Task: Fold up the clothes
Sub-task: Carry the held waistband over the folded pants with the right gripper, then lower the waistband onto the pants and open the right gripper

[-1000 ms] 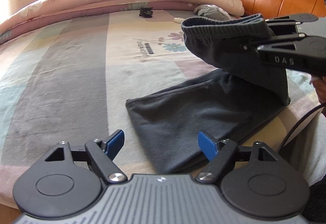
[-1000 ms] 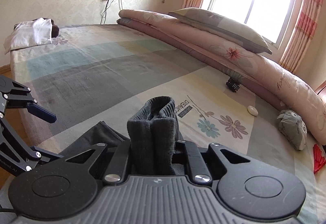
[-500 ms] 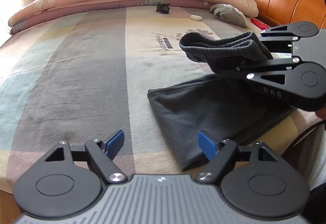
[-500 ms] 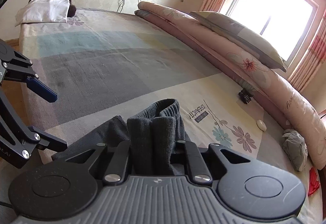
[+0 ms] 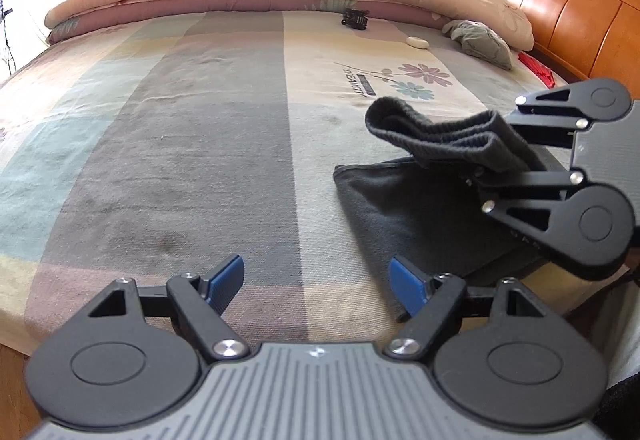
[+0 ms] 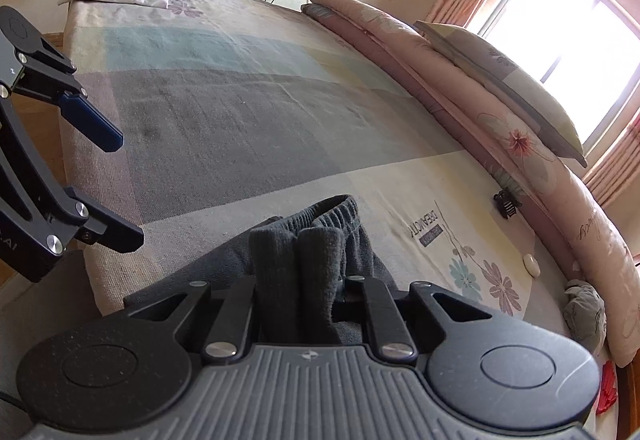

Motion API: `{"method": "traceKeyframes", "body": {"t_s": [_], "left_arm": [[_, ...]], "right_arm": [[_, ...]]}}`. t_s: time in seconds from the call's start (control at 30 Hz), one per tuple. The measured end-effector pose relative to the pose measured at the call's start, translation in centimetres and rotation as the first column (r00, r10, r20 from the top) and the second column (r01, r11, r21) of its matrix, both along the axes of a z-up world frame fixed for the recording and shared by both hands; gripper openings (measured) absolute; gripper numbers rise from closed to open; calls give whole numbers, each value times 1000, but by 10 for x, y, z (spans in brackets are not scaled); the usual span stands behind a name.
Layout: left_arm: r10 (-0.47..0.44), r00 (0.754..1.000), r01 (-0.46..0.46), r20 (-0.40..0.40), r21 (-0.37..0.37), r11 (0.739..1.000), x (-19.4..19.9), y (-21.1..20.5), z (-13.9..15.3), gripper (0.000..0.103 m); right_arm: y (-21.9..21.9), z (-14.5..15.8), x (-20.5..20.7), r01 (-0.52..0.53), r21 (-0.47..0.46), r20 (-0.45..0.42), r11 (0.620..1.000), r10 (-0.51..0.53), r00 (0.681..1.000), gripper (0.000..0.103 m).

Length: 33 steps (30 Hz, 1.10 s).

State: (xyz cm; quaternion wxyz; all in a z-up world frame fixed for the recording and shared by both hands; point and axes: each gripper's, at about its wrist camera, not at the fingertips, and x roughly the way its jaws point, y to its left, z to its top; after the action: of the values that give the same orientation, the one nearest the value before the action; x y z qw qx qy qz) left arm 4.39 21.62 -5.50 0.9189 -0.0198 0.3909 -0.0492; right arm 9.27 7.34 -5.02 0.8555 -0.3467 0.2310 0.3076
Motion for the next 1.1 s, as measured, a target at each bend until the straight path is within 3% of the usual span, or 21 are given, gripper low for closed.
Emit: {"method": "traceKeyframes", "body": {"t_s": [0.27,0.33,0.43,0.5,0.6,0.67,0.8,0.9,1.0,1.1], "left_arm": [[35,999,-35,-11,2,999,-5,10,-3,80],[39,999,-39,-15,1,999,-4,11,-5,80],[39,999,-39,-21,6,999,-3,10,-5,80],[38,999,-38,-21,8,999,-4,9,-4,80],[37,999,-36,-21,16,999,-3,7,-2,80],[36,999,-35,-21,24,999,-2,6,-1,80],[-3,1000,4,-6,26,1000,6,-7,7,80],[-82,996,81,23,31,996,22,-32,16,80],[-166,985,164,55,35,986,40,-61,24,80],[-255,963,257,81,-13,966,64,-93,23,80]], "right_arm": [[11,-13,-5,-21,-26,-14,999,20,1000,17],[13,-18,-6,-34,-34,-33,999,33,999,23],[11,-22,-7,-54,-20,-96,998,52,994,41],[2,-16,-6,-88,50,-178,995,96,979,55],[-24,0,1,-107,227,-321,968,178,930,65],[-45,11,8,-70,326,-381,943,199,903,66],[-92,20,15,64,313,-335,948,47,941,67],[-132,15,22,187,246,-281,951,-115,953,67],[-171,2,30,314,160,-216,936,-277,936,67],[-206,-18,38,409,115,-250,905,-373,894,67]]}}
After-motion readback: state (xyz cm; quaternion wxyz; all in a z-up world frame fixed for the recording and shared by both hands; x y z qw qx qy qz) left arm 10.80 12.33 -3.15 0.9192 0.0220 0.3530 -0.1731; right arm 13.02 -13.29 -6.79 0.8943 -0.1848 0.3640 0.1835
